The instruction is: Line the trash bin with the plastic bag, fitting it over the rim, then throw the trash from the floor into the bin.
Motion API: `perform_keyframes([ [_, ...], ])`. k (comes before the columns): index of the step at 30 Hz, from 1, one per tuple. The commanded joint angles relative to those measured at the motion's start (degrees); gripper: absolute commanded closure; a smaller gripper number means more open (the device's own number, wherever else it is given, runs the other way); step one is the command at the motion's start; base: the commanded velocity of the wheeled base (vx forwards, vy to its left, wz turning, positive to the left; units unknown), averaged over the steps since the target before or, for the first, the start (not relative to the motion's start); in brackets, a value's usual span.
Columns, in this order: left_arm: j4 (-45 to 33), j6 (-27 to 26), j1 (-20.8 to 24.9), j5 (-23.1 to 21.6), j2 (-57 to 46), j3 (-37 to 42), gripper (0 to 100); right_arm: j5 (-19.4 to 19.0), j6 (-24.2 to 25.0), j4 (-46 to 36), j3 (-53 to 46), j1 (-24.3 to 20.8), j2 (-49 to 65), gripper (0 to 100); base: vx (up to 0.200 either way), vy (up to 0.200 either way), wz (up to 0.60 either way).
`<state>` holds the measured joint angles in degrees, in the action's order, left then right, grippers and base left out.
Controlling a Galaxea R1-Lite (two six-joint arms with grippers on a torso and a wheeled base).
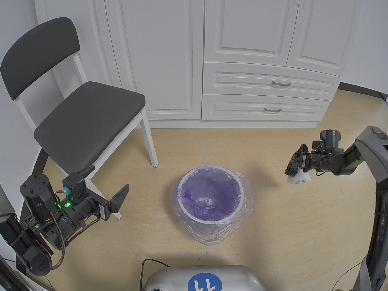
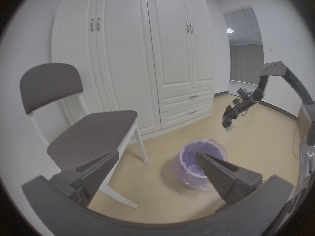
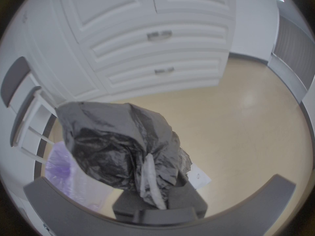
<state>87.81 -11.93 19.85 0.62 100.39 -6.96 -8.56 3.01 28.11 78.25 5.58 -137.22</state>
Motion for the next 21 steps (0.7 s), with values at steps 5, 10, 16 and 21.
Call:
perform_keyframes([
  [5, 0.0, -4.3, -2.7, 5.7, -13.6, -3.8, 0, -2.3, -7.9, 30.2, -31.3, -8.9, 27.9, 100, 0.0, 0.0, 0.0],
  [10, 0.0, -5.5, -6.4, 5.8, -14.3, -6.8, 0, 4.3, -5.2, 30.9, -31.5, -17.7, 25.4, 100, 0.0, 0.0, 0.0],
  [16, 0.0, -5.2, -11.1, 5.6, -16.0, -8.1, 0, 5.0, -4.7, 31.0, -30.9, -22.1, 13.6, 100, 0.0, 0.0, 0.0],
  [21, 0.0, -5.3, -12.4, 5.5, -16.0, -8.4, 0, 5.0, -4.4, 31.1, -27.5, -23.6, 6.1, 100, 0.0, 0.0, 0.0],
])
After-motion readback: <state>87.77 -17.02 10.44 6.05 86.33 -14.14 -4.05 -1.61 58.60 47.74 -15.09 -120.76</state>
